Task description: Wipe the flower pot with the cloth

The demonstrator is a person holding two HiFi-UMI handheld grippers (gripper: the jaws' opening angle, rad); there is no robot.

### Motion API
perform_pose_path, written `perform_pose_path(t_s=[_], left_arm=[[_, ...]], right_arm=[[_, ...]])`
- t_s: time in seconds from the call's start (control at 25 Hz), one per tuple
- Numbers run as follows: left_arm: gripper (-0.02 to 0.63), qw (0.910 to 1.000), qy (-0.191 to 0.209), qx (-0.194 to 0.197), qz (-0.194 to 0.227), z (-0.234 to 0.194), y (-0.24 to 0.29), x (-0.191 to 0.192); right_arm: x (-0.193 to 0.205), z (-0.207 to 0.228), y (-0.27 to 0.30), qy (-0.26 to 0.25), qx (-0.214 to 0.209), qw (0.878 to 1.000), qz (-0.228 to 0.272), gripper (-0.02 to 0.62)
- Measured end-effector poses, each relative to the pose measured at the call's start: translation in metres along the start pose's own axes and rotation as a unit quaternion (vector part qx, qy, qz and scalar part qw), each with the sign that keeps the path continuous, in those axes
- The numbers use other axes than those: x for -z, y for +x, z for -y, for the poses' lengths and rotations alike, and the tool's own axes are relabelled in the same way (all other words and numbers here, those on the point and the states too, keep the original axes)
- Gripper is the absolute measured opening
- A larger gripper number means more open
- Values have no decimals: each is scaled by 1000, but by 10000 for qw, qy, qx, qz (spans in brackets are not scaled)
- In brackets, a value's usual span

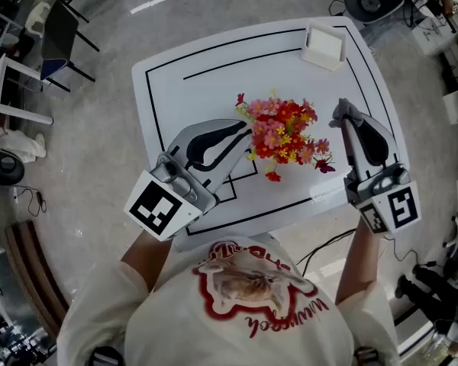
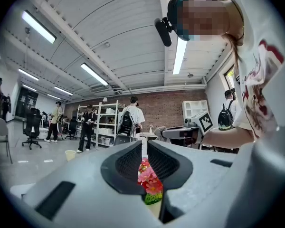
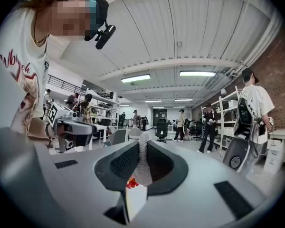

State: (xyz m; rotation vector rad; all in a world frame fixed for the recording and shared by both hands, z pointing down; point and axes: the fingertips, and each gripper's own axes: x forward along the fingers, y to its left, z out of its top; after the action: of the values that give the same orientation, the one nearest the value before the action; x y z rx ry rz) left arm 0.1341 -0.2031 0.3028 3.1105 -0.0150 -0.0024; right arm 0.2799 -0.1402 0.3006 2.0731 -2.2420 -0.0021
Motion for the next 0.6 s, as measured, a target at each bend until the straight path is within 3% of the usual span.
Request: perform_pose_path(t_s=[0.6], left_arm=[[34, 9984, -140, -471, -290, -31, 13, 24]], right_arm=[[62, 47, 48, -96, -1376, 9903, -138, 41]])
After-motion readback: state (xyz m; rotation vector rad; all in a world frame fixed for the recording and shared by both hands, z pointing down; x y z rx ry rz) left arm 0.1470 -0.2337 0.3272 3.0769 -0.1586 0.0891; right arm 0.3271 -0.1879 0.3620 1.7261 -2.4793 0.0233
